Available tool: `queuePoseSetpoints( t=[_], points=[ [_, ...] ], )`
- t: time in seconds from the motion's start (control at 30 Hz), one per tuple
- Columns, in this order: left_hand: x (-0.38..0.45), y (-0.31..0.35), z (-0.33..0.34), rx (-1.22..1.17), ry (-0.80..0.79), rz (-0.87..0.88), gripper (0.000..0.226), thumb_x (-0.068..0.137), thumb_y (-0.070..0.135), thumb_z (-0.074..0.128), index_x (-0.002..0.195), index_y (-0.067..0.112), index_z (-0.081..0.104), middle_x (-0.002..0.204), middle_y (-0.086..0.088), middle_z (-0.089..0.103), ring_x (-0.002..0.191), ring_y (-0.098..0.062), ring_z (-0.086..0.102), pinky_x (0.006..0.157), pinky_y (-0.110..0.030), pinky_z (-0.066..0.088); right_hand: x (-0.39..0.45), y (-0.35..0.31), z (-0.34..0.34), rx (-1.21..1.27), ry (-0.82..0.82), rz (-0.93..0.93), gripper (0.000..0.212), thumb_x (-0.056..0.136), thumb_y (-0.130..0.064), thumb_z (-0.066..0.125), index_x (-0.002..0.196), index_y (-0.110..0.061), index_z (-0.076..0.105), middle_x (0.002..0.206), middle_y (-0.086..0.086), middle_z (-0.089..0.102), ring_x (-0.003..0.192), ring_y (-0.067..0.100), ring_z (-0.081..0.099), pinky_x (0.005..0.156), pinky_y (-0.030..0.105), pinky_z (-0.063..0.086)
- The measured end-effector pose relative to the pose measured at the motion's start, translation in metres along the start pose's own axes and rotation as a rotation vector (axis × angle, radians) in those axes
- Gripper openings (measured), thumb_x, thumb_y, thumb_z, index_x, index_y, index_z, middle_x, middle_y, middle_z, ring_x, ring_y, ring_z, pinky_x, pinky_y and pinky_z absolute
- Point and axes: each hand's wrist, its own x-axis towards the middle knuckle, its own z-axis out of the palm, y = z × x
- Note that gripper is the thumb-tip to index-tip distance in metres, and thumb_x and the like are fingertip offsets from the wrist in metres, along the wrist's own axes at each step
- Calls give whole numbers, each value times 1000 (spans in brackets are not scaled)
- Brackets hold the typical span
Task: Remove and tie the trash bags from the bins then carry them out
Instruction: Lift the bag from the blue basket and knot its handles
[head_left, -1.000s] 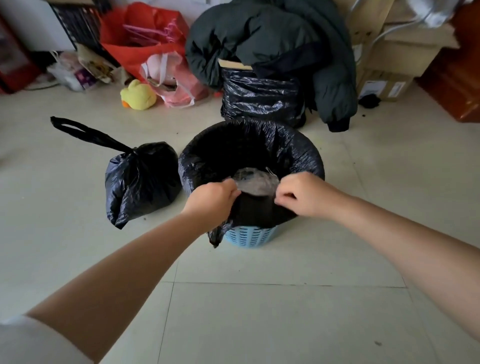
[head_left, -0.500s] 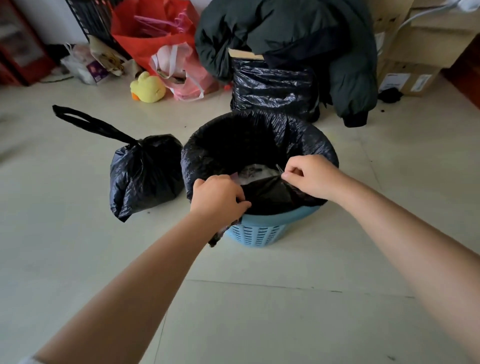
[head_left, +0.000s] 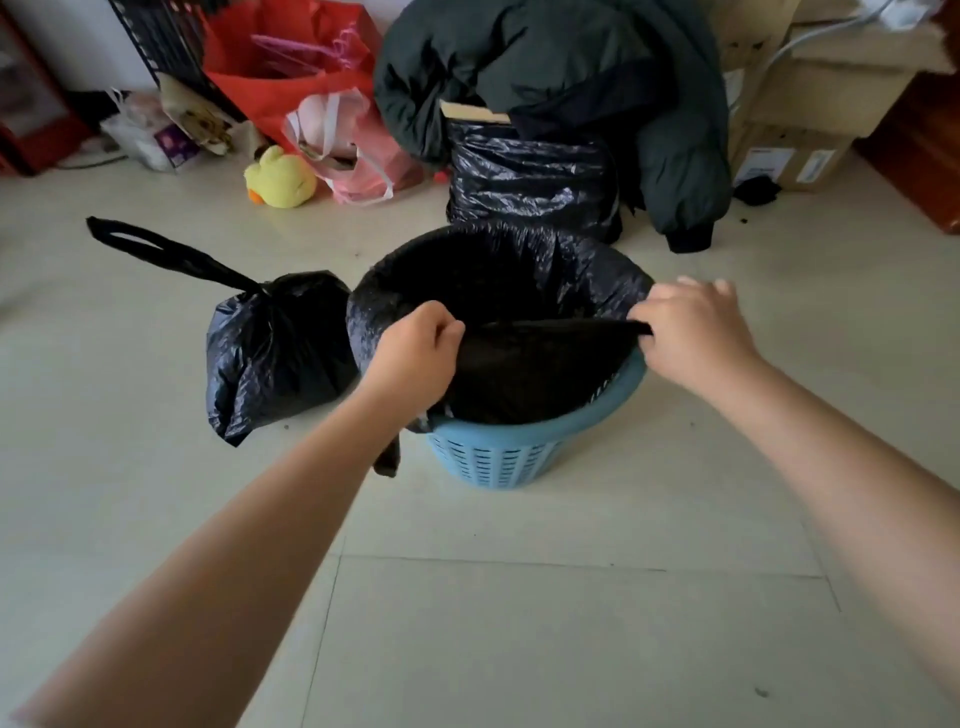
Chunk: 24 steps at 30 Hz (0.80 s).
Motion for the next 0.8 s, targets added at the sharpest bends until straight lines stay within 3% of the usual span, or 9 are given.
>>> queuePoseSetpoints(
  t=[0.13,0.2,0.33,0.4,0.47,0.5,0.57,0.67,0.8],
  points=[
    [4,-3,-10,276,-312,101,22,88,36,56,80,16,52,65,7,45,65,-14,47,54,-18,35,2,20,14,103,94,117,28,81,2,48,102,0,68,106,21,63,104,37,51,83,39,39],
    [9,-2,-16,487,-408,144,16,83,23,61,94,10,59,68,5,45,76,-18,49,59,-24,40,8,17,17,333,148,207,32,83,4,44,107,-1,66,110,21,63,104,36,54,82,34,41],
    [26,-8,-31,750,-86,14,30,80,5,52,110,8,58,99,-11,55,100,-31,52,82,-37,47,18,7,1,782,235,302,31,88,4,41,108,-2,64,109,16,65,92,29,57,77,25,46],
    [31,-16,-37,845,41,-140,32,85,10,52,117,8,55,119,-15,52,116,-34,47,87,-40,44,19,5,-2,817,236,261,29,89,2,43,109,-2,64,112,15,65,92,20,55,76,17,44],
    [36,-25,-41,761,56,-305,34,89,10,47,122,5,52,126,-18,50,117,-36,49,83,-40,44,19,6,-5,783,244,218,25,88,-1,50,107,-1,65,110,16,67,90,14,52,65,-2,35],
    [39,-29,-41,693,45,-355,34,90,8,44,123,4,52,125,-20,52,115,-37,52,81,-40,45,19,7,-6,755,239,202,22,87,-3,54,104,0,66,107,17,68,89,14,52,62,-3,34],
    [45,-33,-40,549,31,-348,30,89,1,41,116,-2,56,120,-22,58,109,-38,56,75,-37,42,20,12,-12,683,144,177,21,85,-13,61,99,1,68,98,16,68,86,14,52,62,5,36],
    [48,-27,-37,338,92,-232,30,87,-4,39,110,-5,57,122,-24,54,99,-37,55,73,-34,39,22,27,-29,541,-238,172,24,83,-23,64,100,-7,66,93,5,60,89,16,52,74,21,35],
    [49,-20,-37,354,71,-29,34,87,0,45,119,1,57,147,-15,28,126,-35,41,101,-39,38,33,43,-48,6,-559,174,8,80,-15,55,88,-17,55,86,5,54,89,26,52,68,30,37]
  ],
)
